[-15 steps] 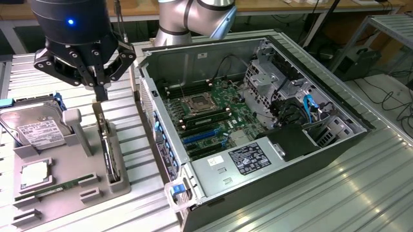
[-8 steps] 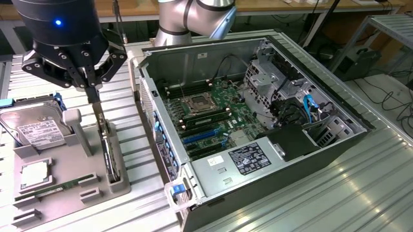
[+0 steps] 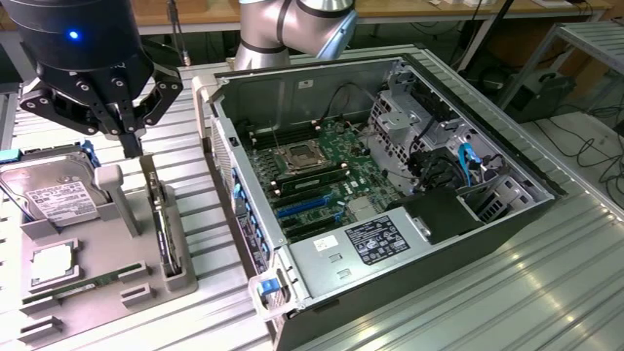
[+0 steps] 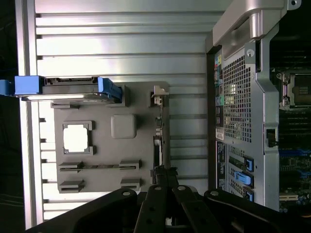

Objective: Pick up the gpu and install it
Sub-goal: 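Pick up the gpu and move the gpu toward the slot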

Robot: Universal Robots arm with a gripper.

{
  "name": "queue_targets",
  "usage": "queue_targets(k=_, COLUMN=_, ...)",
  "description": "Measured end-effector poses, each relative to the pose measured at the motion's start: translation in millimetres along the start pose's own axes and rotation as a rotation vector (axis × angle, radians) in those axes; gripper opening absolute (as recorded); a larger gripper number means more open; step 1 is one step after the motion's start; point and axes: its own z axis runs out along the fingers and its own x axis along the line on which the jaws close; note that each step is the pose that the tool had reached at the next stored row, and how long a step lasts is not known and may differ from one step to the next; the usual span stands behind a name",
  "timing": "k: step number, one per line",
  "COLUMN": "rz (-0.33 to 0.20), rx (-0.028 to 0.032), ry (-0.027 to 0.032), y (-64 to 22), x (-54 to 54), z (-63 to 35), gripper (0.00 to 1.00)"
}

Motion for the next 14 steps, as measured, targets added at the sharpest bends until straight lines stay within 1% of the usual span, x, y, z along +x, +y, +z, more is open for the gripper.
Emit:
queue_targets(k=11, rz=0.000, rx=0.0000, ry=0.0000, y=0.0, x=0.0, z=0.0, gripper=0.11)
queue_targets(k=12, rz=0.000, rx=0.0000, ry=0.0000, y=0.0, x=0.0, z=0.0, gripper=0.24)
queue_targets(k=14, rz=0.000, rx=0.0000, ry=0.0000, y=0.0, x=0.0, z=0.0, gripper=0.36)
